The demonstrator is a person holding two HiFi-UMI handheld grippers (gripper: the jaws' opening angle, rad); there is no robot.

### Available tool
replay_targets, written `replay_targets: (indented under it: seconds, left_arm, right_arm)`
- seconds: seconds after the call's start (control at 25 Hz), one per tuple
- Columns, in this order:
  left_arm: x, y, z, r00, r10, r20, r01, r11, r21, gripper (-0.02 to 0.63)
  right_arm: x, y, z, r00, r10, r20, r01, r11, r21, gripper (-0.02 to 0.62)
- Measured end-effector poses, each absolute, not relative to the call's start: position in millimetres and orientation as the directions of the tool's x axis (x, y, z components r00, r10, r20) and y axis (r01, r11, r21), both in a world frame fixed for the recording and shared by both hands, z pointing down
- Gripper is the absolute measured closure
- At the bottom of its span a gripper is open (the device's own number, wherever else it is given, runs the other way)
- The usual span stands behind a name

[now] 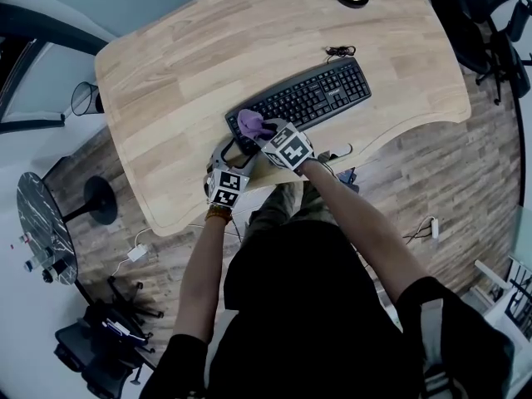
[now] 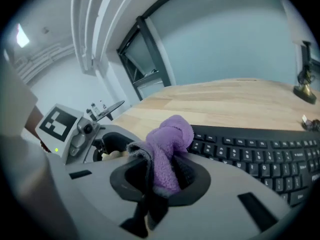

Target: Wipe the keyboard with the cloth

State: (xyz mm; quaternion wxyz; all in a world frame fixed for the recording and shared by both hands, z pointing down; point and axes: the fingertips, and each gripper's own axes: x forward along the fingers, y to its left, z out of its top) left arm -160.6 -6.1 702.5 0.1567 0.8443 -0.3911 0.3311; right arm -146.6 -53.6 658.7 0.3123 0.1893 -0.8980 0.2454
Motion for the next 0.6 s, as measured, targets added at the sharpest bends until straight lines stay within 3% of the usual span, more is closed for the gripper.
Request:
replay_targets:
  seconds: [0.36,0.52,0.6]
  left_arm:
    - [-163.6,-12.4,698.6,0.471,-0.564,0.678,-0.764,-0.646,-0.006,0.281]
    - [-166.1,-8.8,691.3,0.459,-0.542,0.704,-0.753,-0.658,-0.015,0.285]
    - [-162.3,-9.0,692.5,0.464,-0.551,0.693,-0.759,-0.651,-0.008,0.285]
  right_arm:
    - [-165.7,-48.3,657.9,-0.776,-0.138,0.616,-0.438,0.82,-0.369,0.534]
    - [-119.3,-83.3,609.0,-0.829,-0.375,0.415,-0.528,0.767,-0.364,0.532]
    - [-62.0,-108.7,592.3,-0.786,-0.481,0.388,-0.607,0.718,-0.341,0.532]
